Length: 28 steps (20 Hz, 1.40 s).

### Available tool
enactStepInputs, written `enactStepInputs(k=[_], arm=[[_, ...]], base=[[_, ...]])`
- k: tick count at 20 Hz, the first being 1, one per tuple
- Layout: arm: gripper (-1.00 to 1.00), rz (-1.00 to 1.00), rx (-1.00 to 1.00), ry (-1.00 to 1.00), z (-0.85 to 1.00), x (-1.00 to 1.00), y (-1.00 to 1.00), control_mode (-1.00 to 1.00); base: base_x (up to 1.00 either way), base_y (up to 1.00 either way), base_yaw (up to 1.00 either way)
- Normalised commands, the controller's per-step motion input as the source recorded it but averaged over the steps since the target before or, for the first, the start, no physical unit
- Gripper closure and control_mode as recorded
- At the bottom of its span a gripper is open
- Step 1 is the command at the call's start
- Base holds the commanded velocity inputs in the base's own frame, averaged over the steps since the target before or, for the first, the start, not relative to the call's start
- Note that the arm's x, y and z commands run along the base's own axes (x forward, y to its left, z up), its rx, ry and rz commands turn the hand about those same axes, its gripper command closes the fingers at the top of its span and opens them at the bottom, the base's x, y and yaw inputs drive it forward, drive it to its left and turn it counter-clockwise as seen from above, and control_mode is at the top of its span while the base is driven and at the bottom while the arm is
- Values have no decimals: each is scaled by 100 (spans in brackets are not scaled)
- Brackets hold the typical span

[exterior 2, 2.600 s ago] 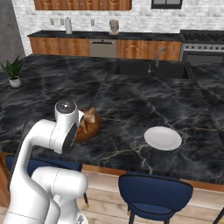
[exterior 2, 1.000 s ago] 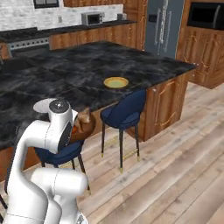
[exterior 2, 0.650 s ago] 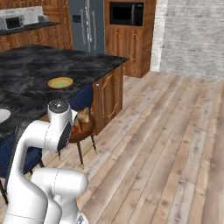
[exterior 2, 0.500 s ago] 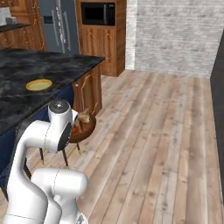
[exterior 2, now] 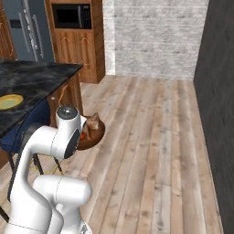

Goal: Pick the chicken drumstick and tomato from their plates and place them in the bowl. Then put the bowl in the fridge.

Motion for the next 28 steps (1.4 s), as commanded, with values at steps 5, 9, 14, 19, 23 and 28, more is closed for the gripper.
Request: enactStepInputs(k=[5,9,14,19,23,28], arm=[[100,0,0,0,0,0,0,100],[100,0,0,0,0,0,0,100],[100,0,0,0,0,0,0,100],[100,0,0,0,0,0,0,100],[100,0,0,0,0,0,0,100],[100,0,0,0,0,0,0,100]], base=[[83,27,-20],[83,27,-19],[86,27,-18],[89,25,-21],[87,25,-22],[89,31,-5]])
